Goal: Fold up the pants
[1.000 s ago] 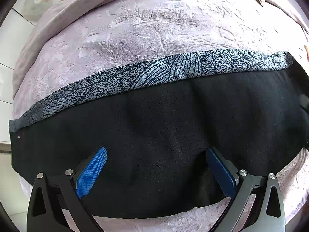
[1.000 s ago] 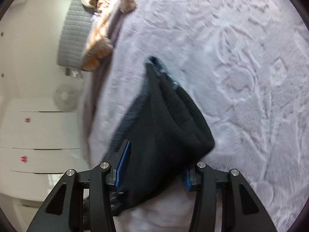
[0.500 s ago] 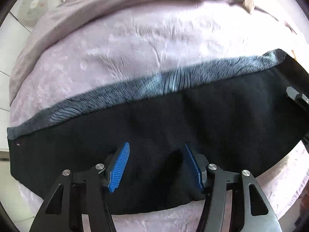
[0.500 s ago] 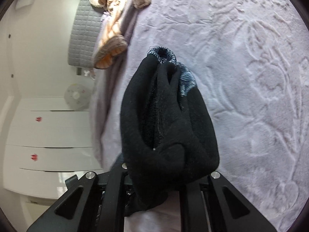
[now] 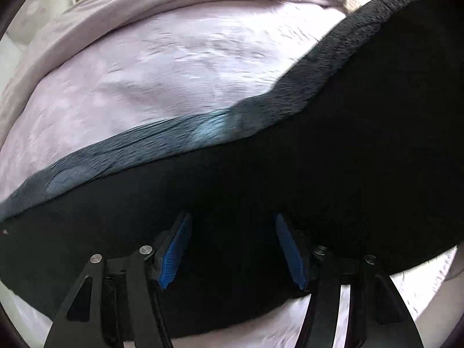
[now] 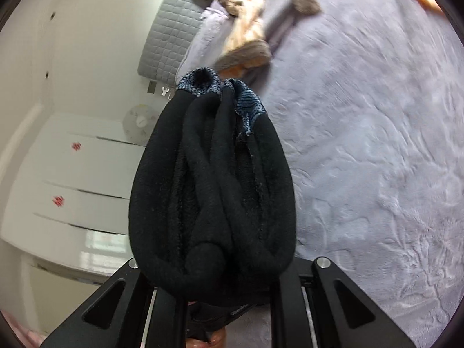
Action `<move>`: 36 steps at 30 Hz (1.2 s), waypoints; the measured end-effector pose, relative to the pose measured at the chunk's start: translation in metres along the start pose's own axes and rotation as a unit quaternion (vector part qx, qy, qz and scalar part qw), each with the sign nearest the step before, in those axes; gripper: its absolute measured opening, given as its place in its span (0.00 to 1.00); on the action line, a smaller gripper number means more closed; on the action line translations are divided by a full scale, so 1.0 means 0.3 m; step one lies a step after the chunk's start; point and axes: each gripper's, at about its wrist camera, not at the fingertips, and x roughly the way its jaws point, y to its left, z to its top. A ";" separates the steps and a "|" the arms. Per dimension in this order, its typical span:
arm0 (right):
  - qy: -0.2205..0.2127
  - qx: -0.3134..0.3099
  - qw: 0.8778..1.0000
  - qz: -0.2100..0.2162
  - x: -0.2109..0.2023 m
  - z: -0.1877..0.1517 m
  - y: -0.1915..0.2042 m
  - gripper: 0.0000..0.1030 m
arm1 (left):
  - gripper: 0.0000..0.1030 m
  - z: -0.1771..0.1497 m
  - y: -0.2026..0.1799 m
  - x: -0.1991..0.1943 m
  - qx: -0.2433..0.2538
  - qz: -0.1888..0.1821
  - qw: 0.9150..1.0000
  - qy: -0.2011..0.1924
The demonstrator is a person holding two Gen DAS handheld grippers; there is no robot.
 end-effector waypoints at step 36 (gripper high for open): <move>0.112 0.009 0.980 -0.166 0.343 -0.743 0.333 0.55 | 0.81 -0.429 0.894 -0.243 -0.124 0.047 0.991 -0.008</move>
